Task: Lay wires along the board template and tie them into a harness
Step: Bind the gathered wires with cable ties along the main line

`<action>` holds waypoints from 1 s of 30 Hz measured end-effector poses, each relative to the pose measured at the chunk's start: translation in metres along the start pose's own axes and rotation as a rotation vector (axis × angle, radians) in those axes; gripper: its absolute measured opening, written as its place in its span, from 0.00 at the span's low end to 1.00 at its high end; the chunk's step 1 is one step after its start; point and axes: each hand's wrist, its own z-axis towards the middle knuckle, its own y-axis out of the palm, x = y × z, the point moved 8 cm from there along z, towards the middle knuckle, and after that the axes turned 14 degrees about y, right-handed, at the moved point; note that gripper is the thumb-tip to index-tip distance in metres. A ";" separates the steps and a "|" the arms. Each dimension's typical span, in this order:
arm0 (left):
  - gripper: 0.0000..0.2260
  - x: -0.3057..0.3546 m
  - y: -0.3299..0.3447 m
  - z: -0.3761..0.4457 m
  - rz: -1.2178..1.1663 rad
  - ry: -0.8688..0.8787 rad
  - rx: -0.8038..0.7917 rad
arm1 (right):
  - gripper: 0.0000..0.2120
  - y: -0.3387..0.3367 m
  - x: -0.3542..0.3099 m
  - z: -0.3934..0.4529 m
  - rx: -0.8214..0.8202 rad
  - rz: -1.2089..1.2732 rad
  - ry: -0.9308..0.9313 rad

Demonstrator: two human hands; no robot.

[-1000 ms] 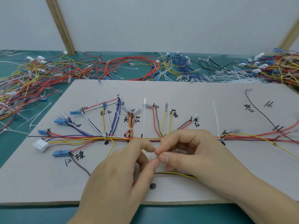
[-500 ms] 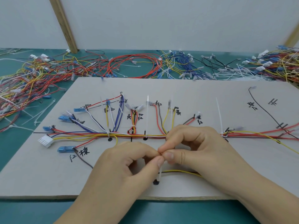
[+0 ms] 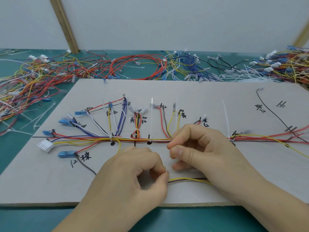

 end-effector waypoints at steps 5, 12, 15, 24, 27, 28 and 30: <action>0.11 0.002 0.004 0.000 0.048 0.045 -0.047 | 0.04 -0.007 0.002 0.001 0.051 0.104 0.007; 0.11 0.002 0.004 -0.004 0.090 0.042 -0.016 | 0.01 -0.009 0.000 0.001 0.062 0.130 -0.014; 0.13 -0.002 0.003 -0.005 0.050 0.002 -0.011 | 0.03 -0.007 0.000 0.001 0.030 0.100 -0.019; 0.15 -0.004 -0.001 -0.004 -0.037 -0.025 -0.003 | 0.06 -0.006 0.000 0.002 0.012 0.131 -0.014; 0.15 -0.005 0.000 -0.004 -0.044 -0.005 -0.030 | 0.03 -0.006 0.000 0.001 0.009 0.142 -0.009; 0.15 -0.005 0.001 -0.004 -0.043 -0.001 -0.038 | 0.04 -0.006 0.000 0.001 0.011 0.139 -0.007; 0.14 -0.005 0.001 -0.004 -0.044 0.003 -0.045 | 0.04 -0.006 0.000 0.001 0.013 0.138 0.000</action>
